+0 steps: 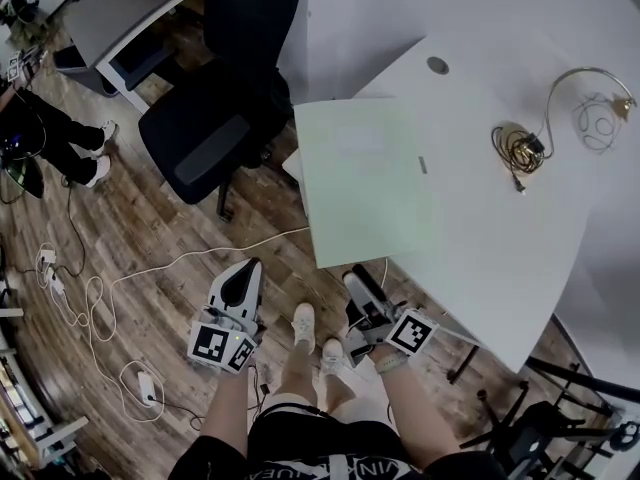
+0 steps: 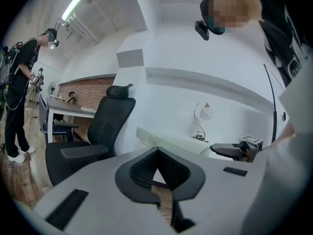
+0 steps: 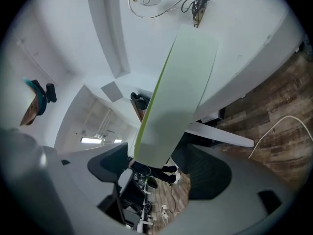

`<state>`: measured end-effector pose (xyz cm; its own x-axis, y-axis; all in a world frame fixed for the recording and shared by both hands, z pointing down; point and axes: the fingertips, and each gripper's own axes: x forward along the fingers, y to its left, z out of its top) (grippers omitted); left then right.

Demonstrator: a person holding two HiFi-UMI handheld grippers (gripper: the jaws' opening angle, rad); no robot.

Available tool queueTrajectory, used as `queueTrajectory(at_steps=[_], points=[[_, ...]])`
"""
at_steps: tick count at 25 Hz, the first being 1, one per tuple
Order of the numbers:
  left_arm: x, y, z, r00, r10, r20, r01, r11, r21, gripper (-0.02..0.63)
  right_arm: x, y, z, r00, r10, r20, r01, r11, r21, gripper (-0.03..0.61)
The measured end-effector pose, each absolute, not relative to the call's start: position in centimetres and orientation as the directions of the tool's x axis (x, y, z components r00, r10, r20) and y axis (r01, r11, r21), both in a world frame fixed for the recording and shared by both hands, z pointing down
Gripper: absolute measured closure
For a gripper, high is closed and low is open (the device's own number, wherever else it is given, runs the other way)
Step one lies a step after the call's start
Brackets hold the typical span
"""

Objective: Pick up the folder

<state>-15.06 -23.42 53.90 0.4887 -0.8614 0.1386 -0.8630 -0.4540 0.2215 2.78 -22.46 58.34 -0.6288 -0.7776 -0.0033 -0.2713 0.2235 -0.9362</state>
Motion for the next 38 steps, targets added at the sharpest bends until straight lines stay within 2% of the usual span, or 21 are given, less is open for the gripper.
queueTrajectory(at_steps=[8, 22, 31, 37, 38], points=[[-15.4, -24.8, 55.7, 0.494, -0.853, 0.170, -0.859, -0.449, 0.247, 0.601, 3.3, -24.8, 59.0, -0.556, -0.830, -0.038, -0.178, 0.164, -0.970, 0.210], [-16.2, -26.2, 56.6, 0.496, -0.851, 0.173, -0.858, -0.449, 0.250, 0.601, 2.8, -27.9, 59.4, -0.506, -0.862, -0.034, -0.176, 0.141, -0.974, 0.209], [-17.0, -26.2, 57.2, 0.485, -0.854, 0.187, -0.863, -0.432, 0.264, 0.601, 2.3, -29.6, 59.6, -0.471, -0.882, -0.027, -0.120, 0.095, -0.988, 0.210], [-17.2, -25.9, 57.0, 0.484, -0.856, 0.180, -0.862, -0.431, 0.266, 0.601, 2.6, -29.6, 60.5, -0.446, -0.895, -0.015, -0.069, 0.051, -0.996, 0.214], [-17.2, -26.0, 56.9, 0.483, -0.857, 0.178, -0.862, -0.431, 0.266, 0.601, 2.6, -29.5, 60.6, -0.448, -0.894, -0.008, -0.072, 0.045, -0.996, 0.240]])
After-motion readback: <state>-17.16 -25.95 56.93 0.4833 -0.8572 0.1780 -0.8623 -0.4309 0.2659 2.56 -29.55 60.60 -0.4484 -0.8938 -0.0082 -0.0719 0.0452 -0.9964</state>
